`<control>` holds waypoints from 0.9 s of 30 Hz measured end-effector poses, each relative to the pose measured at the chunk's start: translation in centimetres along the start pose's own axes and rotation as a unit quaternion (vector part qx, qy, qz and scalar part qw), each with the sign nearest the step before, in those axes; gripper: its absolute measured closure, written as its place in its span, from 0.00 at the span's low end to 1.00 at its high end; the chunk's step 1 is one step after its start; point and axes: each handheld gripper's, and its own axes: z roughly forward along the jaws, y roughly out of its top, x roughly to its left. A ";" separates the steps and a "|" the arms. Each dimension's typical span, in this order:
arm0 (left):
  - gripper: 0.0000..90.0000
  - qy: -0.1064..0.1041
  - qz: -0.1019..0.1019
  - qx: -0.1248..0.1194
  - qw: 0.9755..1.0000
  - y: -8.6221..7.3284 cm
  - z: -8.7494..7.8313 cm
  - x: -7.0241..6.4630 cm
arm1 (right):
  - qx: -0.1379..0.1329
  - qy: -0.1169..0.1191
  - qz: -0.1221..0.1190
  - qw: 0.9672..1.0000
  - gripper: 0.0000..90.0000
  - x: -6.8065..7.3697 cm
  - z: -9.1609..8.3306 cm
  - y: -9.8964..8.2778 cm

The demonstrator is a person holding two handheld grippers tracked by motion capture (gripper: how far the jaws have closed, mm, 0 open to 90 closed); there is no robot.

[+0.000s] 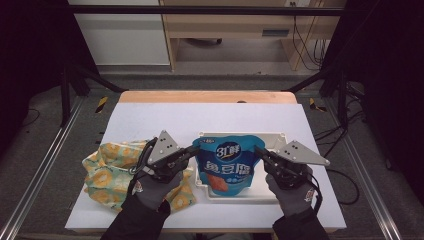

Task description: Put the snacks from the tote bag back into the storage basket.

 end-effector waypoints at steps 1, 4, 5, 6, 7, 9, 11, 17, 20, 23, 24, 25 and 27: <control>1.00 0.000 0.000 0.000 1.000 0.0 0.0 0.0 | 0.000 0.000 0.000 1.000 1.00 0.0 0.0 0.0; 1.00 -0.002 0.000 -0.001 1.000 0.0 0.0 0.0 | -0.001 0.000 0.000 1.000 1.00 -0.1 0.0 -0.1; 1.00 -0.002 0.000 -0.001 1.000 0.0 0.0 0.0 | -0.001 0.000 0.000 1.000 1.00 -0.1 0.0 -0.1; 1.00 -0.002 0.000 -0.002 1.000 -0.1 0.0 -0.1 | 0.000 0.000 0.001 1.000 1.00 -0.1 0.0 -0.1; 1.00 -0.002 0.000 -0.002 1.000 -0.1 0.0 -0.1 | 0.000 -0.001 0.002 1.000 1.00 -0.1 0.0 -0.2; 1.00 -0.002 0.001 -0.003 1.000 -0.1 0.1 -0.2 | 0.000 -0.001 0.003 1.000 0.99 -0.2 -0.1 -0.2; 1.00 -0.001 0.002 -0.005 1.000 -0.2 0.1 -0.2 | -0.003 0.001 0.005 1.000 0.98 -0.3 -0.1 -0.3; 0.95 0.001 0.000 -0.006 1.000 -0.2 0.0 -0.1 | -0.007 0.001 0.008 1.000 0.94 -0.4 -0.2 -0.5; 0.92 0.000 0.000 -0.008 1.000 -0.2 -0.1 -0.1 | -0.006 0.003 0.011 1.000 0.91 -0.5 -0.2 -0.5; 0.80 0.000 0.006 -0.010 1.000 -0.3 -0.3 0.0 | -0.014 0.002 0.017 1.000 0.83 -0.8 -0.3 -0.7; 0.76 0.002 0.006 -0.014 1.000 -0.4 -0.6 0.2 | -0.022 0.000 0.019 1.000 0.76 -0.9 -0.4 -0.8; 0.73 0.002 0.006 -0.014 1.000 -0.4 -0.6 0.2 | -0.022 0.000 0.019 1.000 0.76 -0.9 -0.4 -0.8; 0.68 0.000 0.005 -0.016 1.000 -0.5 -0.9 0.4 | -0.031 -0.006 0.016 0.999 0.68 -1.1 -0.5 -0.9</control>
